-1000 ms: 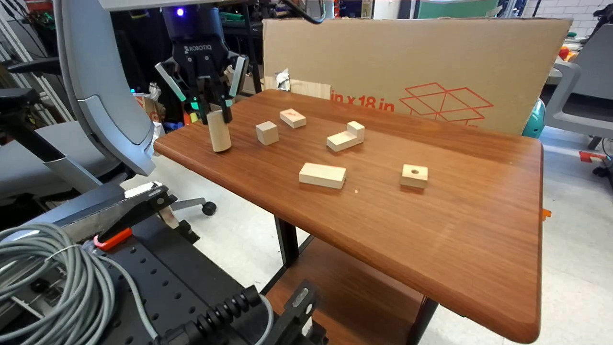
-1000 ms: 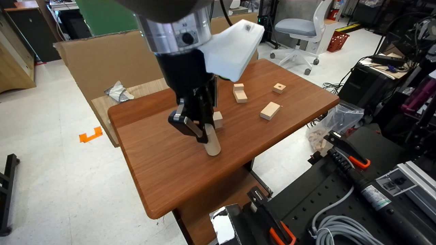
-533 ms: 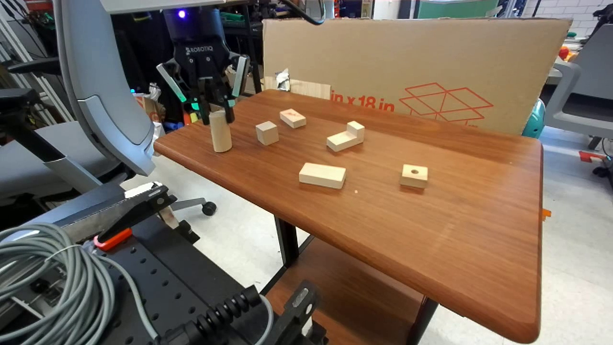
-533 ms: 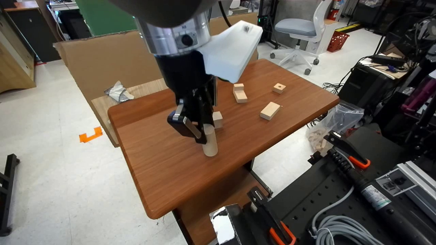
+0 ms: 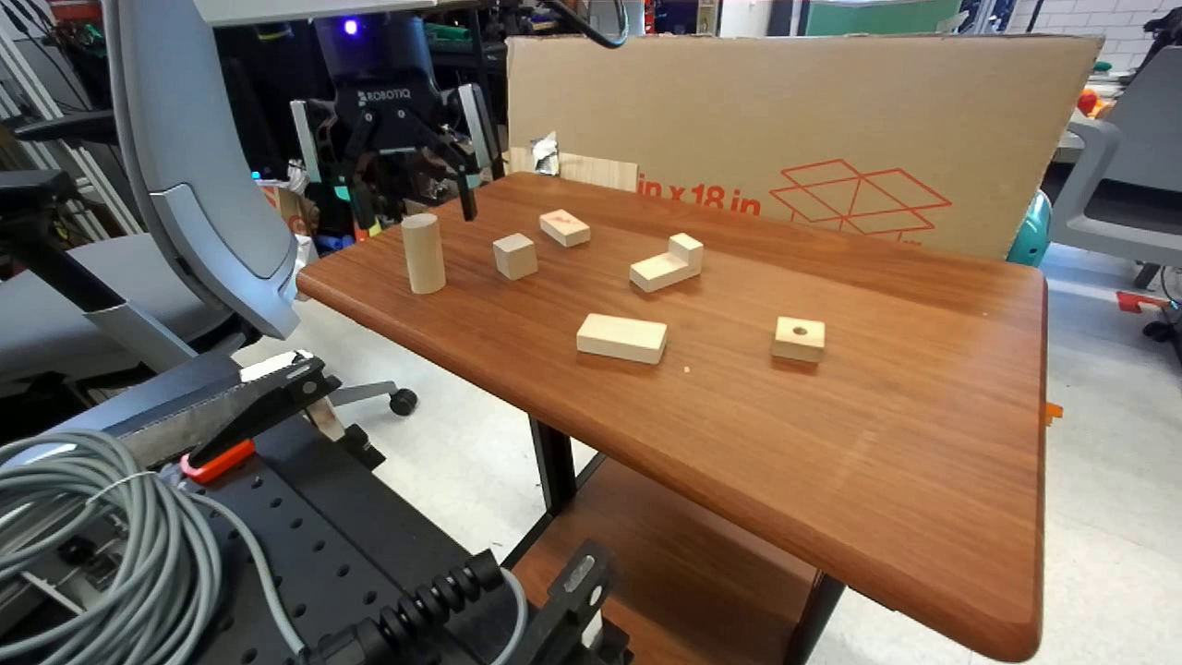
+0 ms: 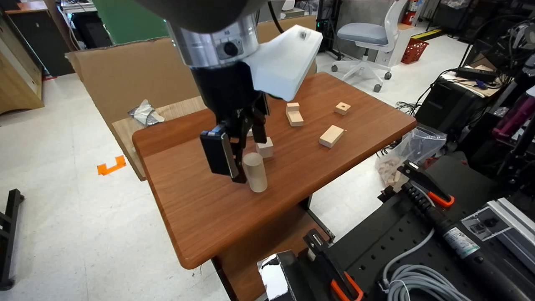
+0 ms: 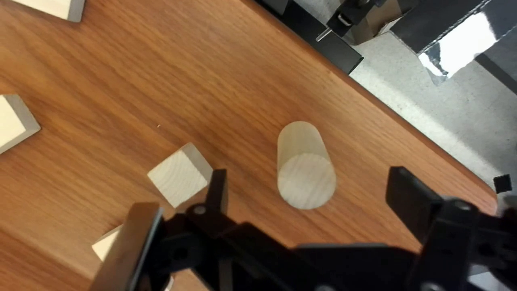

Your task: Move the cylinder to the front left.

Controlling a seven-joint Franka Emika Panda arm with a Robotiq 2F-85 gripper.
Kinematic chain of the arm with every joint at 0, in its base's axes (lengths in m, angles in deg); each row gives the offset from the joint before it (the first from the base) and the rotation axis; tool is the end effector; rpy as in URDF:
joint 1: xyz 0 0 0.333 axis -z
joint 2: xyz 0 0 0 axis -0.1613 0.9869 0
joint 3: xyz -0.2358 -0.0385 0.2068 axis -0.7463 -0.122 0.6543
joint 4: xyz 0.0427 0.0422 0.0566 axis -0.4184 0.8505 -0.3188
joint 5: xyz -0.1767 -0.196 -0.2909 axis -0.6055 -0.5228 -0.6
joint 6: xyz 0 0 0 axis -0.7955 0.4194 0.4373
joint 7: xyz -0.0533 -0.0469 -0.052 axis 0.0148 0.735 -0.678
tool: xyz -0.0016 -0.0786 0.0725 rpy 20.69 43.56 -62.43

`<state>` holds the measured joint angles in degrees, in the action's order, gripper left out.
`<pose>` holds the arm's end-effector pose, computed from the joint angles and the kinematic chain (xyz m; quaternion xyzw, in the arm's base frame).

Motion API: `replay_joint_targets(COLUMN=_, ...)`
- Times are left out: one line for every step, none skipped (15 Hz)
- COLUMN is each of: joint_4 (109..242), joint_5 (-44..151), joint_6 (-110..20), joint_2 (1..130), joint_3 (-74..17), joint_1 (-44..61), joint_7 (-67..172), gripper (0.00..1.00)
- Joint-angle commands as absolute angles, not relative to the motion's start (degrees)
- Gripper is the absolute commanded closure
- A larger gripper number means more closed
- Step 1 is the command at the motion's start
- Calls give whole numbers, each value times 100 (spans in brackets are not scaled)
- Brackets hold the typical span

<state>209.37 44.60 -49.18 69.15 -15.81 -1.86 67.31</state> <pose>0.5059 0.1872 0.2113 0.9374 0.3401 -0.0623 0.0423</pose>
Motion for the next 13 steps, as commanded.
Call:
replay_joint_targets(joint_4=21154, joint_5=4906, joint_6=-4777, joint_2=6286, joint_3=-1464, joint_1=32, joint_7=6863, gripper=0)
replay_joint_targets(joint_4=21182, joint_5=5283, joint_6=-4743, joint_2=6101, joint_3=-1420, joint_1=166, joint_7=6954, gripper=0)
replay_joint_targets(joint_4=21188, joint_5=5608, joint_6=-4700, joint_2=5961, joint_3=-1424, joint_1=245, joint_7=6973, gripper=0)
replay_joint_targets(joint_4=21201, joint_5=5995, joint_6=-4657, joint_2=5798, joint_3=-1451, joint_1=347, joint_7=7007, gripper=0)
replay_joint_targets(joint_4=21223, joint_5=6278, joint_6=-4675, joint_2=5644, joint_3=-1505, joint_1=417, joint_7=7027, gripper=0)
replay_joint_targets(joint_4=21254, joint_5=6475, joint_6=-4676, joint_2=5461, joint_3=-1584, joint_1=491, joint_7=7016, gripper=0)
replay_joint_targets(joint_4=21286, joint_5=6527, joint_6=-4675, joint_2=5289, joint_3=-1680, joint_1=539, joint_7=6903, gripper=0)
replay_joint_targets(joint_4=21294, joint_5=6391, joint_6=-4578, joint_2=5131, joint_3=-1803, joint_1=580, joint_7=6710, gripper=0)
replay_joint_targets(joint_4=21272, joint_5=6241, joint_6=-4450, joint_2=5012, joint_3=-1910, joint_1=636, joint_7=6584, gripper=0)
replay_joint_targets(joint_4=21266, joint_5=6041, joint_6=-4399, joint_2=4908, joint_3=-2028, joint_1=681, joint_7=6364, gripper=0)
replay_joint_targets(joint_4=21100, joint_5=6221, joint_6=-4547, joint_2=5261, joint_3=-1926, joint_1=584, joint_7=6665, gripper=0)
replay_joint_targets(joint_4=21107, joint_5=6184, joint_6=-4476, joint_2=5143, joint_3=-2016, joint_1=630, joint_7=6599, gripper=0)
replay_joint_targets(joint_4=21128, joint_5=6168, joint_6=-4445, joint_2=5061, joint_3=-2069, joint_1=658, joint_7=6573, gripper=0)
